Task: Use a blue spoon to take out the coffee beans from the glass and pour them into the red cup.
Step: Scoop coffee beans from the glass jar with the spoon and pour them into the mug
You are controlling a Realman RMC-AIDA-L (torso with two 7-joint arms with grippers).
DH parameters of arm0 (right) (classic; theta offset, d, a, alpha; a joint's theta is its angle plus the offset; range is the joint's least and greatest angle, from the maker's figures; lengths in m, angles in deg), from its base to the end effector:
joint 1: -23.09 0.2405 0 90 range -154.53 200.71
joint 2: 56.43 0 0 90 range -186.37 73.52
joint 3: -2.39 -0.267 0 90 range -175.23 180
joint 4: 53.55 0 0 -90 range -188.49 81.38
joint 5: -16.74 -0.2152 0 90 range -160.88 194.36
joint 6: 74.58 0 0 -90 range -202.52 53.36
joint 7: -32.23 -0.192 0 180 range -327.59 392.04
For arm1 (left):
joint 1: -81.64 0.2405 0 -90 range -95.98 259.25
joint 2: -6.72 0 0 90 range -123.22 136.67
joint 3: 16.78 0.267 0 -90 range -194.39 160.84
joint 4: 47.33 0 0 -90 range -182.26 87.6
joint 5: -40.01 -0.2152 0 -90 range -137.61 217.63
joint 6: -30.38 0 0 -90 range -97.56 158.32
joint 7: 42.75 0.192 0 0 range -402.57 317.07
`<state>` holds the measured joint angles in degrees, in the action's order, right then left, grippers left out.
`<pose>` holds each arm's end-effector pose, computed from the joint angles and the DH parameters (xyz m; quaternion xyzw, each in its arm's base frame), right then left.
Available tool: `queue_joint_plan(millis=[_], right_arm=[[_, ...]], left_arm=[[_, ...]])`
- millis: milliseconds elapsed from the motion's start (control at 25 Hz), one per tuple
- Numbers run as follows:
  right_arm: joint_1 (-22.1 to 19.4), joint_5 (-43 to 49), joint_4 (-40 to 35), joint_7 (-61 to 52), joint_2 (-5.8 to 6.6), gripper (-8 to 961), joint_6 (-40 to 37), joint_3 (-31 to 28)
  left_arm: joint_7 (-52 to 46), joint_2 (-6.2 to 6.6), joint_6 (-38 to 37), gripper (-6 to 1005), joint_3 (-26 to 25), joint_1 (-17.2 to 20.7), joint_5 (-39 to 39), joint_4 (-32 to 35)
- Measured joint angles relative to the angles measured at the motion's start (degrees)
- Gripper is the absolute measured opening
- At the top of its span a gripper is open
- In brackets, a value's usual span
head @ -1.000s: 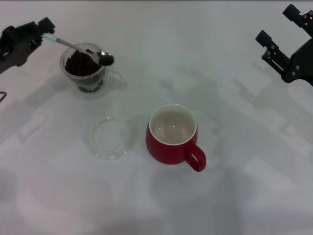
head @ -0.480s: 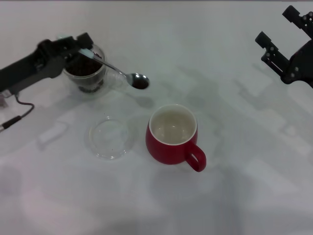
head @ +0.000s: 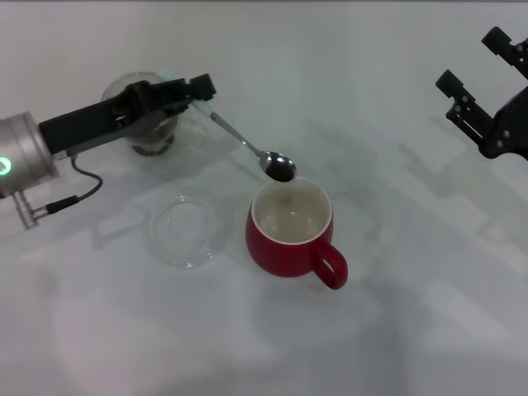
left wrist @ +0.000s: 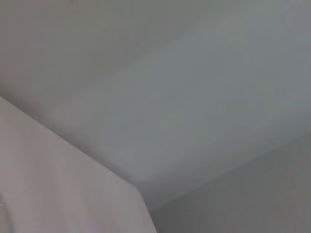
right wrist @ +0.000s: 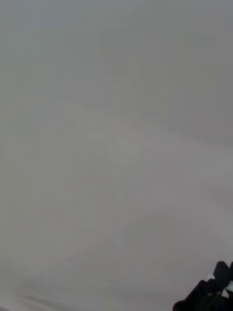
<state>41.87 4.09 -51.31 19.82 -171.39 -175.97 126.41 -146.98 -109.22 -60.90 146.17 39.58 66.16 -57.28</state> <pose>0.3070 0.2833 -0.0085 -0.7931 0.0297 0.3817 0.4737 -0.2232 0.3629 -0.0725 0.7514 0.5366 0.3831 0.0239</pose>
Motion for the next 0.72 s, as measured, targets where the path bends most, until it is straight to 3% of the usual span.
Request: queue_joint_plan(millis=[720], right_arm=[[-2.91,0.0,-0.85,0.02,0.0,705,-0.75,-0.17]], left_arm=[[7.54,-0.72,4.06,123,0.0,-8.71,-8.12,-2.11]])
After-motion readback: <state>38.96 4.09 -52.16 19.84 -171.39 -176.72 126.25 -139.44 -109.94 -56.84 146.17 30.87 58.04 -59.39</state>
